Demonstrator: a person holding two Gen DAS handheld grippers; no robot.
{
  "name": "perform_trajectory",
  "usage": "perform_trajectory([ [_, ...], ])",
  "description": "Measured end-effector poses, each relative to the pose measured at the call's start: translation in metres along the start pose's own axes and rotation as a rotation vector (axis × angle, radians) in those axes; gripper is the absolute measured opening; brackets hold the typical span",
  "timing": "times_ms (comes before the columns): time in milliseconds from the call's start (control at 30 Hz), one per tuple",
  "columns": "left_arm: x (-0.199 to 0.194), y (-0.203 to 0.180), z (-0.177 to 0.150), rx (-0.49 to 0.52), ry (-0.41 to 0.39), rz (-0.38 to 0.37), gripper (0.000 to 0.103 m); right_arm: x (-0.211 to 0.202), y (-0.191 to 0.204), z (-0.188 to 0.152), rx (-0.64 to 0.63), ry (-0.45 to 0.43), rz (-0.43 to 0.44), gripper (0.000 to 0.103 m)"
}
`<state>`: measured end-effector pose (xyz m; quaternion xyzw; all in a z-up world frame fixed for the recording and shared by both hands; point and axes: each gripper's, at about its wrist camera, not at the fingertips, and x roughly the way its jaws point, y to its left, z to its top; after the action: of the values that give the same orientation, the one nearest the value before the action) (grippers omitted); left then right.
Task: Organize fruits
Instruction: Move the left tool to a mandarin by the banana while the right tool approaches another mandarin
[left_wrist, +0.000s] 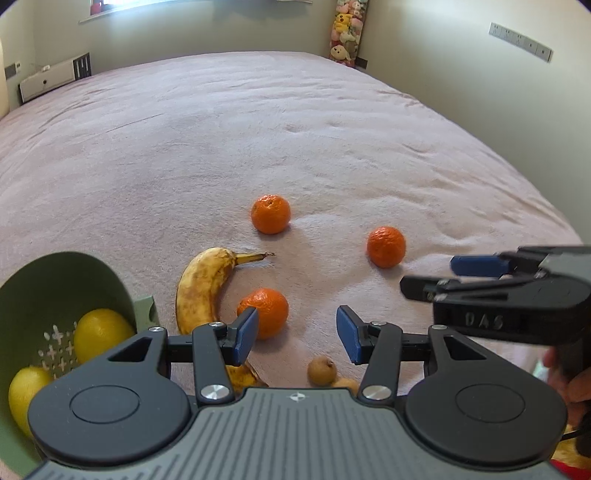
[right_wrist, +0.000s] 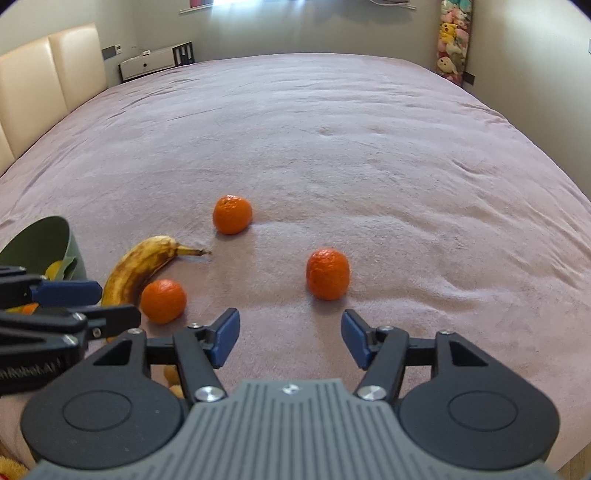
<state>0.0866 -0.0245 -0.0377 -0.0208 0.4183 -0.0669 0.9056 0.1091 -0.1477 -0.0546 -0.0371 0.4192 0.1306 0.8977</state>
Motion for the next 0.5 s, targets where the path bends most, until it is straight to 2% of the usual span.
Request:
perform_trajectory([
  [267,0.026,0.006,-0.002,-0.005,0.013,0.034,0.058,0.029,-0.001,0.007,-0.013,0.020,-0.045,0.059],
  [500,0.049,0.005,-0.006,0.035,0.056,0.070,0.058,0.046,-0.012,0.009,0.012,0.029,-0.049,0.058],
])
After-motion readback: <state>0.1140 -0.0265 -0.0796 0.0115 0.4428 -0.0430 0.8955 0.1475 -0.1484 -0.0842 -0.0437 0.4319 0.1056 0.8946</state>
